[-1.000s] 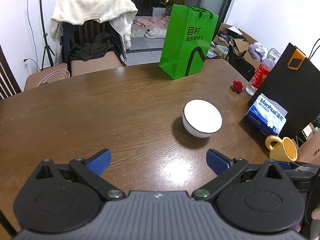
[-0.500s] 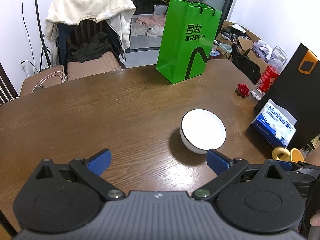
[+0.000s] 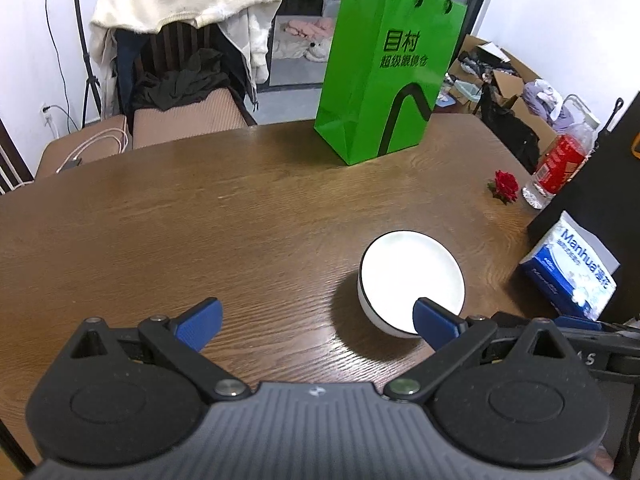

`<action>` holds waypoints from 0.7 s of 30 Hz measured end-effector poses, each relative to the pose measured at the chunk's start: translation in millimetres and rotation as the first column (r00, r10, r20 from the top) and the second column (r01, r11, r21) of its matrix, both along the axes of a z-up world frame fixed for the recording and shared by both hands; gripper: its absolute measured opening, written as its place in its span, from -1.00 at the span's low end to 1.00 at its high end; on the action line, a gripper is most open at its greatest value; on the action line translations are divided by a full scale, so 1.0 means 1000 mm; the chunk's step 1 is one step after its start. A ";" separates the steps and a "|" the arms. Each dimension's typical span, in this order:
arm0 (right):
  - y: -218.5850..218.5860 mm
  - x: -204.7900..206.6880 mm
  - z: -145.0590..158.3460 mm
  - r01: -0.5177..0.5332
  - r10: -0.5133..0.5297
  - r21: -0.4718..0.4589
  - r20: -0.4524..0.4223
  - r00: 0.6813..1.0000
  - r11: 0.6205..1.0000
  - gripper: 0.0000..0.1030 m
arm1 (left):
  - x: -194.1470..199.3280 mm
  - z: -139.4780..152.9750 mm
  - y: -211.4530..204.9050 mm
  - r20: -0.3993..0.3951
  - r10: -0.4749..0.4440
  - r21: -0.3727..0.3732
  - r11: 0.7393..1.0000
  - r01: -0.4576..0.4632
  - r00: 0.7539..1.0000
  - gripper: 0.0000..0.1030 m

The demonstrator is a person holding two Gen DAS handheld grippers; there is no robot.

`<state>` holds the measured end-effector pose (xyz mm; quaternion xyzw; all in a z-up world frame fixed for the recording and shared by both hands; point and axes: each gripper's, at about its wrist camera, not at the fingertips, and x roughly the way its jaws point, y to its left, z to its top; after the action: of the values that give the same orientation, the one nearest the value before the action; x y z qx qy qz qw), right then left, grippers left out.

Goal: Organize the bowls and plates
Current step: 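Lower both open grippers around the rim of the remaining white bowl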

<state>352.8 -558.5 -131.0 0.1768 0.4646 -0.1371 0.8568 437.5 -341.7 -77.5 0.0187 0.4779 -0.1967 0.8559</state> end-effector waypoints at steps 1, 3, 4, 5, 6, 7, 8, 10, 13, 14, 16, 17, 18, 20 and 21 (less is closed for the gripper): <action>-0.003 0.003 -0.002 0.004 -0.004 0.003 -0.001 1.000 1.000 0.99 | 0.003 -0.003 -0.002 -0.012 0.007 0.000 1.000 -0.007 1.000 1.00; -0.008 0.009 -0.005 0.008 -0.008 0.007 -0.004 1.000 1.000 0.99 | 0.010 -0.009 -0.007 -0.033 0.020 -0.001 1.000 -0.020 0.999 1.00; -0.011 0.012 -0.007 0.009 -0.009 0.009 -0.007 1.000 1.000 0.98 | 0.013 -0.011 -0.009 -0.036 0.025 0.003 1.000 -0.025 0.999 1.00; -0.013 0.016 -0.008 0.009 -0.009 0.010 -0.010 1.000 1.000 0.97 | 0.015 -0.012 -0.012 -0.035 0.029 0.008 1.000 -0.029 0.999 1.00; -0.014 0.019 -0.009 0.009 -0.008 0.011 -0.015 1.000 1.000 0.95 | 0.017 -0.014 -0.015 -0.033 0.033 0.015 0.999 -0.032 0.999 1.00; -0.016 0.023 -0.011 0.009 -0.009 0.013 -0.024 1.000 1.000 0.91 | 0.019 -0.015 -0.018 -0.031 0.035 0.018 0.999 -0.035 0.999 1.00; -0.018 0.026 -0.013 0.009 -0.008 0.014 -0.030 1.000 1.000 0.87 | 0.022 -0.017 -0.020 -0.032 0.038 0.022 0.999 -0.037 0.999 1.00; -0.022 0.033 -0.017 0.008 -0.007 0.018 -0.043 0.999 1.000 0.85 | 0.027 -0.021 -0.026 -0.037 0.044 0.028 0.999 -0.043 0.998 1.00; -0.027 0.043 -0.022 0.003 -0.002 0.021 -0.054 0.999 1.000 0.83 | 0.036 -0.028 -0.031 -0.056 0.067 0.024 0.998 -0.066 0.996 1.00; -0.028 0.047 -0.024 0.004 -0.003 0.020 -0.060 0.998 1.000 0.82 | 0.039 -0.030 -0.033 -0.065 0.074 0.020 0.997 -0.072 0.995 1.00; -0.030 0.054 -0.029 -0.001 0.002 0.021 -0.067 0.998 1.000 0.80 | 0.043 -0.034 -0.035 -0.074 0.084 0.017 0.996 -0.083 0.994 1.00; -0.031 0.057 -0.031 -0.004 0.006 0.021 -0.072 0.997 1.000 0.77 | 0.045 -0.036 -0.038 -0.074 0.088 0.021 0.996 -0.086 0.993 1.00; -0.031 0.061 -0.033 -0.009 0.011 0.023 -0.078 0.997 1.000 0.65 | 0.047 -0.038 -0.040 -0.074 0.089 0.028 0.996 -0.088 0.993 1.00; -0.031 0.067 -0.038 -0.013 0.015 0.032 -0.091 0.996 0.999 0.51 | 0.050 -0.043 -0.044 -0.077 0.090 0.038 0.995 -0.087 0.993 0.99; -0.031 0.070 -0.041 -0.013 0.017 0.036 -0.098 0.995 0.999 0.48 | 0.052 -0.046 -0.047 -0.079 0.092 0.044 0.995 -0.088 0.993 0.99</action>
<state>422.6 -589.8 -172.5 0.1814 0.5099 -0.1310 0.8306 489.3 -388.4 -123.6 0.0064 0.5163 -0.1489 0.8434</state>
